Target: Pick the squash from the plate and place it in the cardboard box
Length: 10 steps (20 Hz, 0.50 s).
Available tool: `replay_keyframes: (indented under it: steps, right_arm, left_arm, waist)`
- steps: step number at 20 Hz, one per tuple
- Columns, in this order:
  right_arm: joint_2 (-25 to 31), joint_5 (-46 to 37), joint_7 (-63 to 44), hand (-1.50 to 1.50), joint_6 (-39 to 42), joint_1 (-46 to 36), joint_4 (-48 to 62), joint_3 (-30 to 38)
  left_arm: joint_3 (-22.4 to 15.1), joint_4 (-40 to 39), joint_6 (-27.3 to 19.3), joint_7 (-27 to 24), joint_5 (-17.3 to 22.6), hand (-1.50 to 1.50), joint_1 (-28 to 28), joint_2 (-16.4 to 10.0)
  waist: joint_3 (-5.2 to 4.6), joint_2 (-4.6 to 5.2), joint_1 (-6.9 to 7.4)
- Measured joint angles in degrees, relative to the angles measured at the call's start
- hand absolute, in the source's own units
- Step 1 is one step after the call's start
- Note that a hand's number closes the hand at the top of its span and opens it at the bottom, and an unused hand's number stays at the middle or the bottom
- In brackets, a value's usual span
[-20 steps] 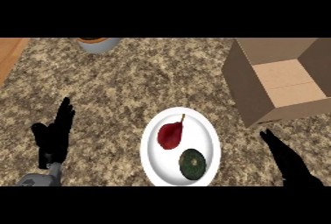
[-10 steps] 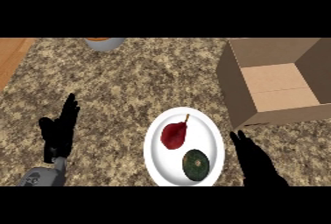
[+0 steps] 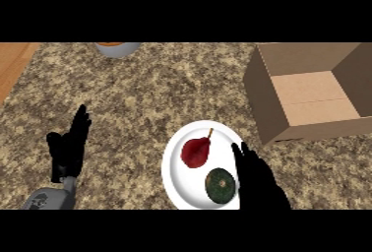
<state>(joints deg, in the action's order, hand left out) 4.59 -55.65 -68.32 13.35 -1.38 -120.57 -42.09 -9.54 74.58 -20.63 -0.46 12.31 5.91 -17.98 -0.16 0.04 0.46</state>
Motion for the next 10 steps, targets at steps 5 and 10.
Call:
replay_keyframes:
  steps: [5,10]
  right_arm:
    - [-2.4,-1.3,-0.7,-1.5,0.7,-1.2,3.9,-0.3]
    - [-3.1,-0.9,-1.5,-1.5,0.7,-2.9,7.6,0.3]
  left_arm:
    - [0.4,-0.2,0.2,0.4,-0.1,0.0,0.4,0.3]
    - [0.8,1.0,0.7,1.3,0.0,0.0,-0.3,-0.1]
  waist:
    - [0.03,-0.04,-0.07]
    - [0.05,-0.05,0.12]
